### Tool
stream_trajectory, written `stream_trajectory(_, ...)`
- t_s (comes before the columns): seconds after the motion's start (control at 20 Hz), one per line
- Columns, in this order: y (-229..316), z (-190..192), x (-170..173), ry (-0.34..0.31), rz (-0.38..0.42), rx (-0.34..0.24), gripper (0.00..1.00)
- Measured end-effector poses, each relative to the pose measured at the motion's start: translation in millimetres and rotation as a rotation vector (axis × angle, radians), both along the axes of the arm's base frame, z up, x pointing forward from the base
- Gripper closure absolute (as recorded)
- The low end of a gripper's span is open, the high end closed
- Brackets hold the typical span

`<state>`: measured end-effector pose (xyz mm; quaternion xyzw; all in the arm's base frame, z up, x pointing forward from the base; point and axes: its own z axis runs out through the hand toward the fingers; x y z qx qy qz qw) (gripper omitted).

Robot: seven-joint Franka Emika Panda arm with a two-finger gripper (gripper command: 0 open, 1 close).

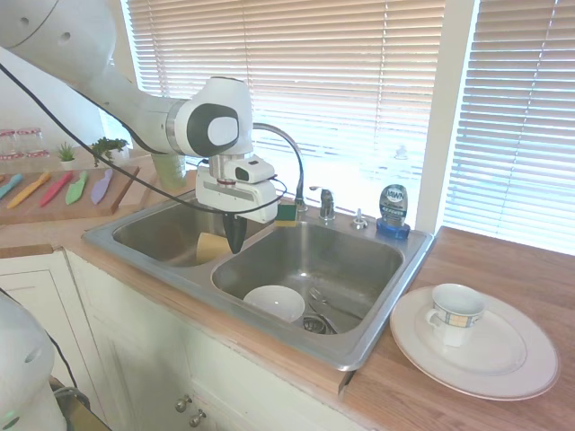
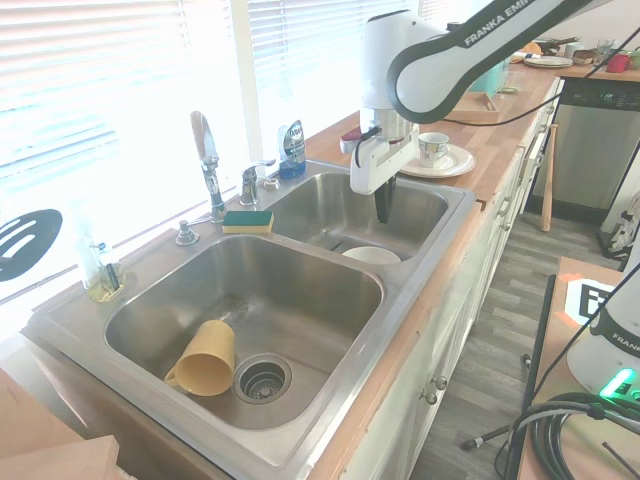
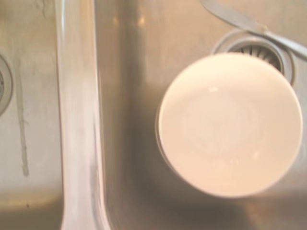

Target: Turn off the faucet

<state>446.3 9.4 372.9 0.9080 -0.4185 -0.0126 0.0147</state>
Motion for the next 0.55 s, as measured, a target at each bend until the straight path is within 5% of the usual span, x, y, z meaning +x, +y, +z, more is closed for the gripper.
stream_trajectory(0.55, -2.9, -0.4, -13.3, -0.002, -0.008, -0.005, 0.00)
